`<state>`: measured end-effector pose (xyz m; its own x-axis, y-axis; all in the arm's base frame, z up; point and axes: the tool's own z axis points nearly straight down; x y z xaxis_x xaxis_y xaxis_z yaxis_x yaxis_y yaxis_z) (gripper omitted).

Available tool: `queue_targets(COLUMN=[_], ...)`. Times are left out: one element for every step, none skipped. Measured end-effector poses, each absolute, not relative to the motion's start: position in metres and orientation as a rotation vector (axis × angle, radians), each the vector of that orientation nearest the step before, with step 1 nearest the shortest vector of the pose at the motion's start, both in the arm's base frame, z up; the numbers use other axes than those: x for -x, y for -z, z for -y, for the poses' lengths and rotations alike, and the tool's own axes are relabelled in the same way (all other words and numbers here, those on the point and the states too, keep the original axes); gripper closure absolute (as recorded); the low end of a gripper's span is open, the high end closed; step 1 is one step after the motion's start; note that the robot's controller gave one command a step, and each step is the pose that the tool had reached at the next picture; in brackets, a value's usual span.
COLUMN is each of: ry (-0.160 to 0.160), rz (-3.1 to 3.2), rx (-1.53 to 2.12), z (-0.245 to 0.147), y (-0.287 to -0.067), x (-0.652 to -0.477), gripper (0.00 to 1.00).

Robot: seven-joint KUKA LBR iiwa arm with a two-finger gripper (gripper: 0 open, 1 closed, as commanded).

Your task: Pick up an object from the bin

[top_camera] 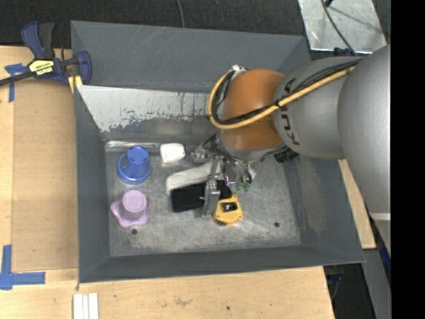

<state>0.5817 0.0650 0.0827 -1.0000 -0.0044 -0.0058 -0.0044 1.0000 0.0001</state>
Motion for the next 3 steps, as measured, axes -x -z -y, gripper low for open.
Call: queue_targets(ry=[-0.01,-0.01,-0.009], rz=[-3.124,-3.124,-3.126], rx=[-0.149,-0.149,-0.148], z=[-0.0472,-0.0472,-0.0473], y=[-0.0751,-0.0751,-0.0775], x=[-0.5841,-0.5841,-0.5837], gripper=[1.0,1.0,1.0])
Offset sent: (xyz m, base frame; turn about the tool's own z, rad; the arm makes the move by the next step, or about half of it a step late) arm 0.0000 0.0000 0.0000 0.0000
